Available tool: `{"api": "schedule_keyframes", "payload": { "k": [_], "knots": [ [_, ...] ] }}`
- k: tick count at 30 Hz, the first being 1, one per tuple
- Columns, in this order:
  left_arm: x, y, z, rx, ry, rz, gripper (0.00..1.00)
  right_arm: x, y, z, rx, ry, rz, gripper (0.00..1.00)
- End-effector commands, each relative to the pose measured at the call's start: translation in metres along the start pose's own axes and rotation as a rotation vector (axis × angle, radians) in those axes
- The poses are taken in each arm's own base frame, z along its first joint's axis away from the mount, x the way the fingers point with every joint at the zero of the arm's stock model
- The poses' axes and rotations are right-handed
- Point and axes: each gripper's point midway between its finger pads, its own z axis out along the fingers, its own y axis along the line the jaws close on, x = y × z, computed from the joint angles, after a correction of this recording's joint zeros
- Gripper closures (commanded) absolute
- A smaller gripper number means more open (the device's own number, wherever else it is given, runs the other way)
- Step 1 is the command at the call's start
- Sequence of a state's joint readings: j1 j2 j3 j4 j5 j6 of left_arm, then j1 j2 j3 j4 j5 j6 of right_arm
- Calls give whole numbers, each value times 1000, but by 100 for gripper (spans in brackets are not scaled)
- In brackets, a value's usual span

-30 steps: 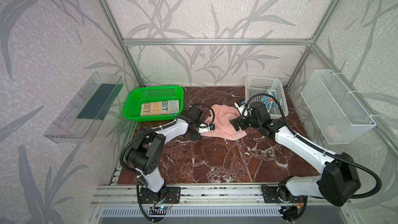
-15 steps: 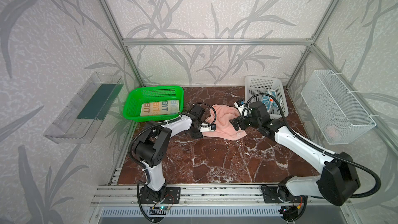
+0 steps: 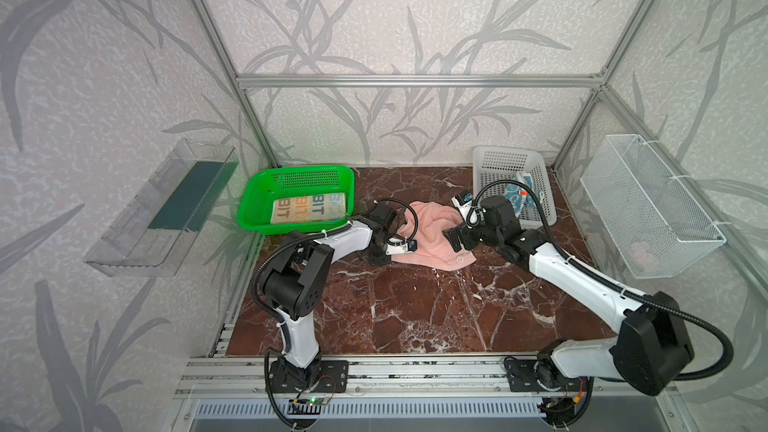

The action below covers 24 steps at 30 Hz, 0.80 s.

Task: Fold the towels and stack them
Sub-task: 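Grasp the pink towel's edge with the left gripper while the right regrasps its corner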

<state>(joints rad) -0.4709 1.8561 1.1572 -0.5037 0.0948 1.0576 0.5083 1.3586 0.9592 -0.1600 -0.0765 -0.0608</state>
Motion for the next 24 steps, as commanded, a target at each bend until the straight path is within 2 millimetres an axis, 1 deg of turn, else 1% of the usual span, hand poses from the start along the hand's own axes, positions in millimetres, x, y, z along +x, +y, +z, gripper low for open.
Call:
{"api": "schedule_keyframes", "payload": {
  "k": [1, 5, 8, 11, 14, 17, 19, 22, 24],
  "knots": [
    [7, -10, 8, 82, 39, -10, 84, -3, -5, -5, 24, -27, -4, 0],
    [6, -10, 12, 115, 58, -34, 96, -3, -5, -10, 28, -35, -12, 0],
    [5, -7, 13, 108, 57, -48, 100, 0, -7, -13, 38, -36, -18, 0],
    [3, 0, 10, 75, 48, -69, 100, 1, -12, -15, 65, -42, -23, 0],
    [-2, 10, 0, 21, 19, -100, 100, 2, -19, -15, 97, -44, -25, 0],
    [-6, 22, -14, -61, -19, -135, 100, 2, -25, -13, 129, -61, -72, 0],
    [-8, 30, -25, -124, -41, -164, 100, 3, -27, -10, 143, -67, -133, 0],
    [-6, 41, -42, -206, -51, -228, 100, 11, -25, -4, 128, -23, -233, 0],
    [-2, 41, -50, -228, -39, -250, 100, 17, -23, 0, 113, 11, -300, 0]
  ]
}}
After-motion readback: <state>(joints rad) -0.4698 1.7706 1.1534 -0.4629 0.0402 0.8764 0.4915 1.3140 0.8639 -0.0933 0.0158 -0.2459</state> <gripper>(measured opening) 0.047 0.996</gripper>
